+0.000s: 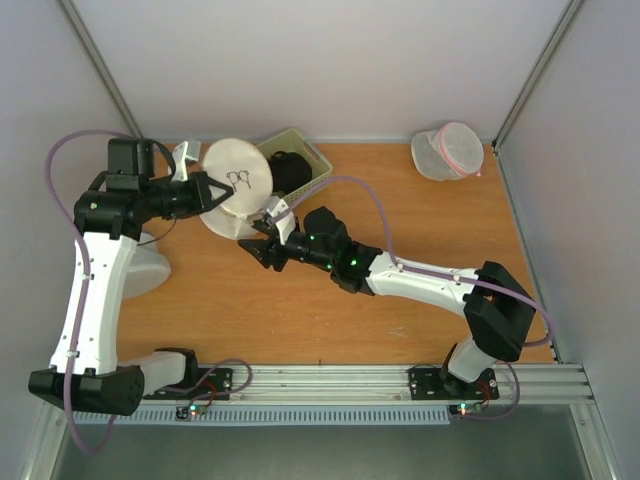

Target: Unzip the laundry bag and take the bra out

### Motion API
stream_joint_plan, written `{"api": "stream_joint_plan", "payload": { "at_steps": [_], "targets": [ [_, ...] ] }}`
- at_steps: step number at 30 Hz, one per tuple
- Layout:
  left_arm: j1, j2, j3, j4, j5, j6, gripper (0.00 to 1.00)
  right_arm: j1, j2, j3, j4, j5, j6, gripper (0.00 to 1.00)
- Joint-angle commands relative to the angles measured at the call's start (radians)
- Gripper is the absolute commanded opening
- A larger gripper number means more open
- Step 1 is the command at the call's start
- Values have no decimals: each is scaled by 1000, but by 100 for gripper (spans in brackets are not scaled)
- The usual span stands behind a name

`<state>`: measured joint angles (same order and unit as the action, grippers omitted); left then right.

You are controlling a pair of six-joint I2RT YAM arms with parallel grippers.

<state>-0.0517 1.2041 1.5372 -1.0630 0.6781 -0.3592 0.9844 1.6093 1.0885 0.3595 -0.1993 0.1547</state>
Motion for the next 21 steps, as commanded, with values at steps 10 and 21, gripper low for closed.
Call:
{"api": "stream_joint_plan", "payload": {
  "at_steps": [10, 21],
  "targets": [
    [3, -15, 8, 81, 44, 2, 1, -25, -33, 70, 57, -23, -21, 40],
    [3, -16, 6, 81, 48, 7, 1, -26, -43, 74, 45, -22, -30, 18]
  ]
}}
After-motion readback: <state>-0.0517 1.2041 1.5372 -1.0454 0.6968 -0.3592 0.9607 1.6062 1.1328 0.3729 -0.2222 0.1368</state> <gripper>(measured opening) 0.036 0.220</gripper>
